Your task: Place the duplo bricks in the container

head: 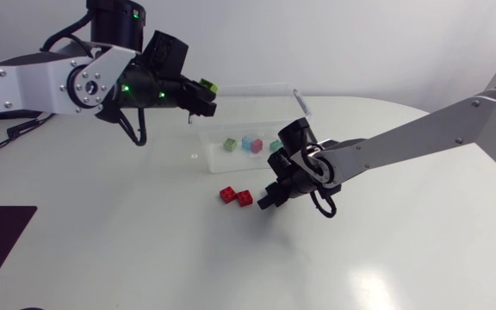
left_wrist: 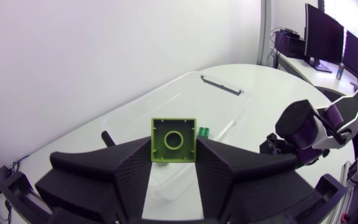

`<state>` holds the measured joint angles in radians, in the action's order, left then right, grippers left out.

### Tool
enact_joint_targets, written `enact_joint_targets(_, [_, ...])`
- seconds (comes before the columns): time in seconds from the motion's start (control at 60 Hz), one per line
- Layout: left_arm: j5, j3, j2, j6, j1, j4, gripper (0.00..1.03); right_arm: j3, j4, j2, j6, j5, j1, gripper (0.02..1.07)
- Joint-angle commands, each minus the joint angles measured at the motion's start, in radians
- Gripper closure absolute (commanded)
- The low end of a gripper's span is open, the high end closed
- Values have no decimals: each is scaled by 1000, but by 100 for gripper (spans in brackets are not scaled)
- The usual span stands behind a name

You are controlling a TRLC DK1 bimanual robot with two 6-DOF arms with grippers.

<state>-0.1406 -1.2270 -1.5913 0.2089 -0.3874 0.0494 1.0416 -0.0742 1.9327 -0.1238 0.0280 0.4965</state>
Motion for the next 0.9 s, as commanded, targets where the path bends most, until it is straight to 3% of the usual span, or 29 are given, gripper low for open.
enact_joint_targets(0.0, [21, -62, -76, -31, -11, -13, 70, -29, -1, -23, -17, -10, 4, 88])
enact_joint_targets(0.317, [76, -255, -323, -43, -5, -33, 67, -86, -99, -331, -11, -11, -26, 88])
enact_joint_targets(0.483, [84, -292, -380, -46, 4, -10, 21, -28, -168, -442, 0, -16, -27, 88])
enact_joint_targets(0.617, [84, -239, -325, -42, 8, -14, 7, 40, -177, -443, 12, -17, -36, 88])
enact_joint_targets(0.883, [67, -40, -93, 27, 7, 9, 6, 222, -170, -322, 35, -19, -72, 88])
